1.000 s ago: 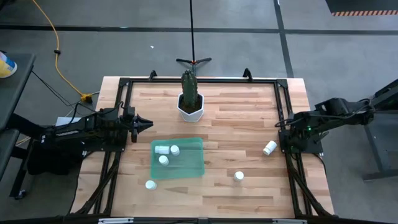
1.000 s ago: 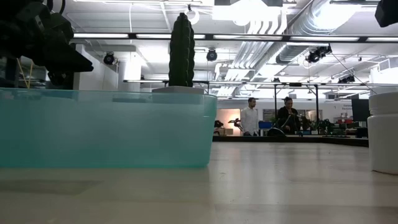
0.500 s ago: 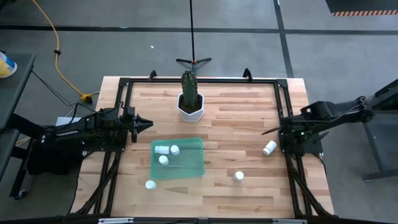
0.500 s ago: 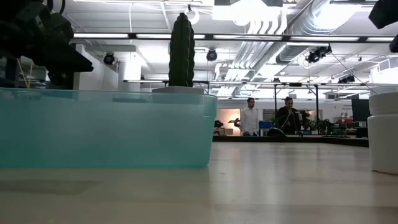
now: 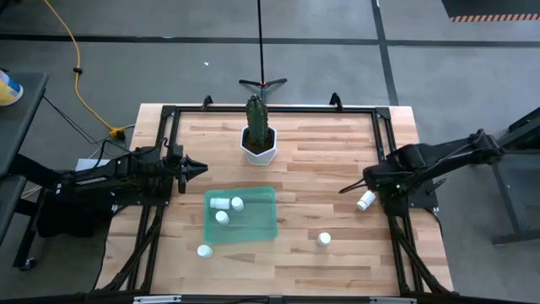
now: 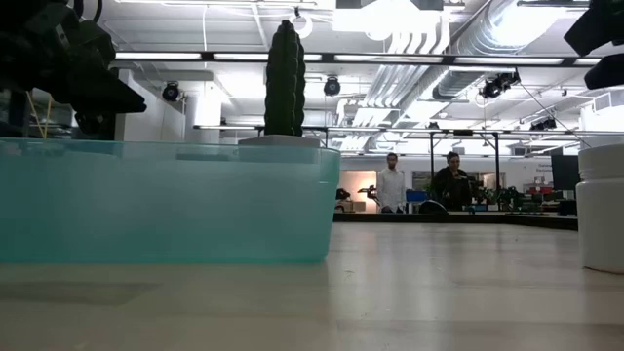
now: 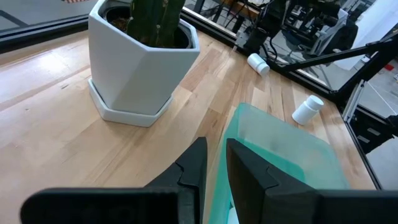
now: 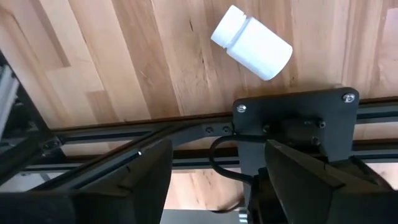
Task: Pick and place pill bottles into a basket
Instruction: Put the white pill bottle into the green bin
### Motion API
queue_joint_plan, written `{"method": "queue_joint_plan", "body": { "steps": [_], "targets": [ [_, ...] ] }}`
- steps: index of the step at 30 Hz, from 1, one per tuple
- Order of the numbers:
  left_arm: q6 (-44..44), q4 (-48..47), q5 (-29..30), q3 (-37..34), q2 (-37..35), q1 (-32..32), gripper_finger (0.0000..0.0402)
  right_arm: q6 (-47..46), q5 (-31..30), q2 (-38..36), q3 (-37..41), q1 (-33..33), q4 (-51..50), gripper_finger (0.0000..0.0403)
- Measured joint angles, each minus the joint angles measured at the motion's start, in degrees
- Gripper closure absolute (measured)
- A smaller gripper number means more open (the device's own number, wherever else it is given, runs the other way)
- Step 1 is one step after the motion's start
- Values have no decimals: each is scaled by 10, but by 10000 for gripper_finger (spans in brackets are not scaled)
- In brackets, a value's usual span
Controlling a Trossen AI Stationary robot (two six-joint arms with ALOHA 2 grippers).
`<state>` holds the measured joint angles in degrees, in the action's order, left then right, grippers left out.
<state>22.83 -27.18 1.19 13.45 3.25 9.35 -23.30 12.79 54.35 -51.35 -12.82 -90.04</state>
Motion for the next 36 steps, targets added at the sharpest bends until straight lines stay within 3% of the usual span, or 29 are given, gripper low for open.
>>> {"method": "queue_joint_plan", "body": {
  "steps": [7, 13, 27, 36],
  "targets": [
    [0, 0, 0, 0, 0, 0, 305, 25, -3, 41, 0, 20, 0, 157],
    [0, 0, -1, 0, 0, 0, 305, 47, -4, 25, 0, 53, 0, 157],
    [0, -5, -2, -1, 0, 0, 305, -77, -47, -198, 0, 114, 0, 157],
    [0, -5, 7, -1, 0, 0, 305, -123, -103, -274, 6, 114, 9, 157]
  ]
}}
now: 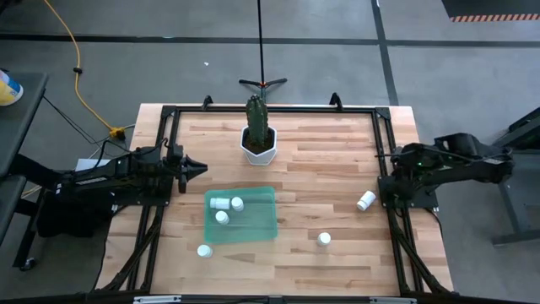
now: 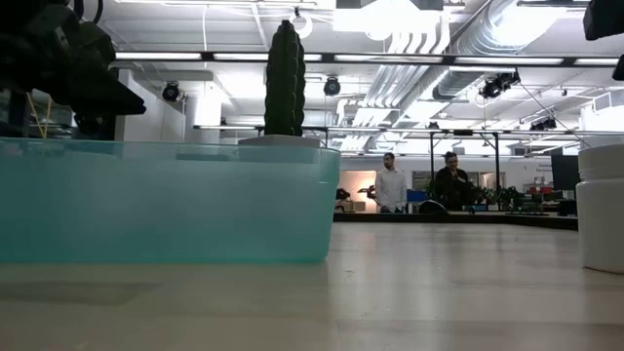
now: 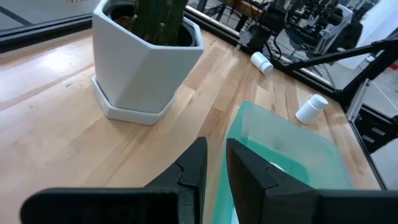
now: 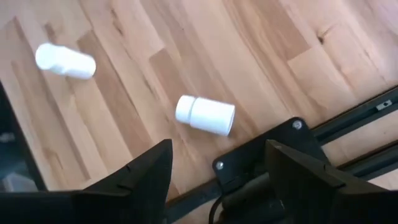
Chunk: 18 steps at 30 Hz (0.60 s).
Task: Pick and place pill bottles into a basket
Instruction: Put the white pill bottle into the green bin
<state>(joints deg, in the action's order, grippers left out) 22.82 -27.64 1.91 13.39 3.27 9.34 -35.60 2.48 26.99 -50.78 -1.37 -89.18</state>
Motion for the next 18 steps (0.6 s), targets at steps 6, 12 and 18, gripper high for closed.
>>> {"method": "queue_joint_plan", "body": {
  "steps": [6, 12, 18],
  "targets": [
    [0, 0, 14, 0, 0, 0, 305, 8, 33, -11, 34, 0, 12, 159],
    [0, 0, 15, 0, 0, 0, 305, 11, 17, -16, 41, 0, 27, 178],
    [0, 1, 17, 0, 0, 0, 305, 36, 16, 12, 41, 0, 99, 198]
  ]
}}
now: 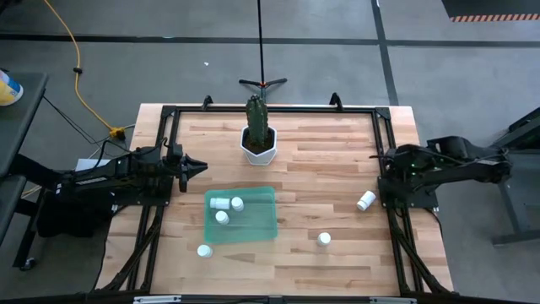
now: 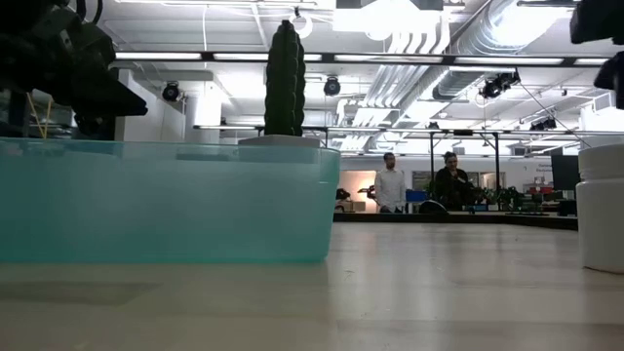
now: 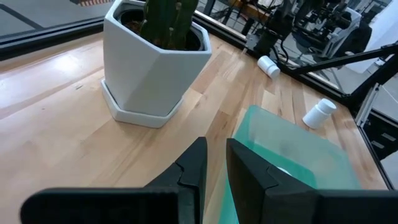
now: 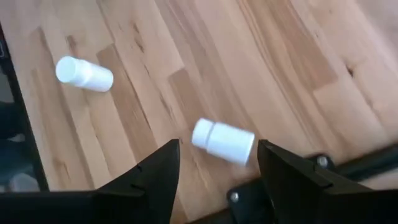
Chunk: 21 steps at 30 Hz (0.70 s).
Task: Pick and place pill bottles into a basket
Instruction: Put the white pill bottle into the green bin
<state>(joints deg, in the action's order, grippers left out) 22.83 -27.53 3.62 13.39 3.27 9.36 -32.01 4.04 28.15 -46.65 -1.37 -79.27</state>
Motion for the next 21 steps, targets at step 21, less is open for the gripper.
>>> {"method": "queue_joint_plan", "body": {
  "steps": [21],
  "targets": [
    [2, 0, 1, 0, 0, 0, 305, 267, 75, 158, 58, 175, 75, 203]
  ]
}}
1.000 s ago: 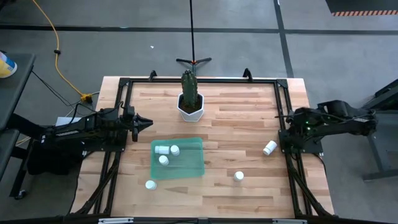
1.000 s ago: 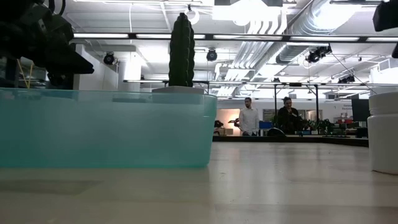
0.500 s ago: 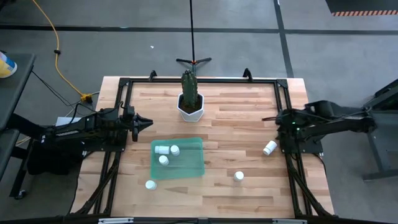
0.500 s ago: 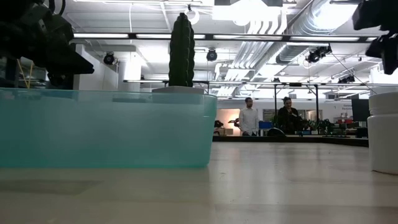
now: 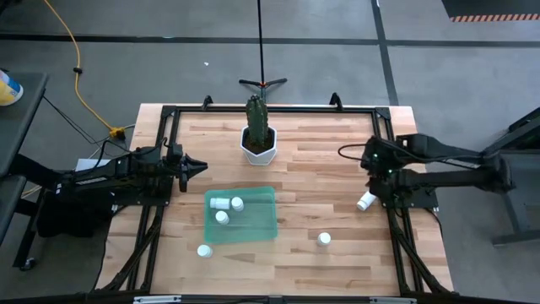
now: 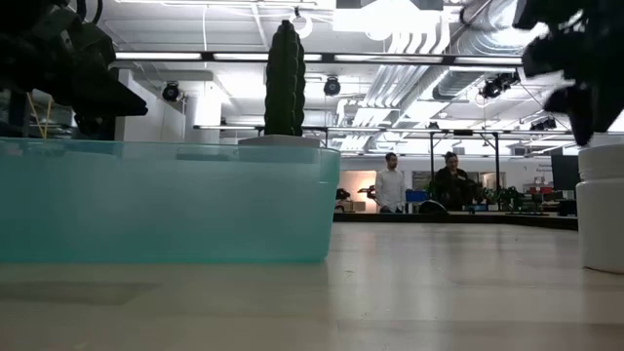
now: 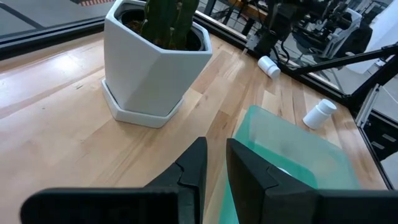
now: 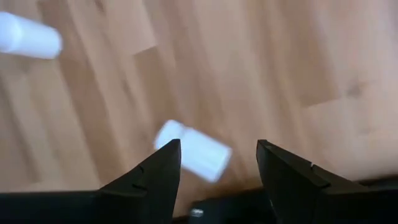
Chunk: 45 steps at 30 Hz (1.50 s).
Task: Pick and place pill bottles into a basket
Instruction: Put the white pill bottle into the green bin
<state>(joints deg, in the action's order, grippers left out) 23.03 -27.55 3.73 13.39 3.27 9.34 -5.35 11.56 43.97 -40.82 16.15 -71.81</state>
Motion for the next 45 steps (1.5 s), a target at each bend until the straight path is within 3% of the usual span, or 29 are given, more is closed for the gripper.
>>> {"method": "queue_joint_plan", "body": {
  "steps": [3, 21, 29, 36, 45],
  "targets": [
    [0, 0, 0, 0, 0, 0, 305, 0, 59, 13, 26, 26, 25, 203],
    [-2, -8, 0, 1, 0, 0, 305, 28, 120, 148, 25, 12, 23, 203],
    [-2, -9, 0, 1, 0, 0, 305, 26, 120, 184, 24, -6, 13, 203],
    [-3, -9, 0, 1, 0, 0, 305, 45, 117, 227, -33, -19, -29, 203],
    [-4, -9, 0, 1, 0, 0, 305, 113, 41, 300, -89, -21, -93, 203]
  ]
}}
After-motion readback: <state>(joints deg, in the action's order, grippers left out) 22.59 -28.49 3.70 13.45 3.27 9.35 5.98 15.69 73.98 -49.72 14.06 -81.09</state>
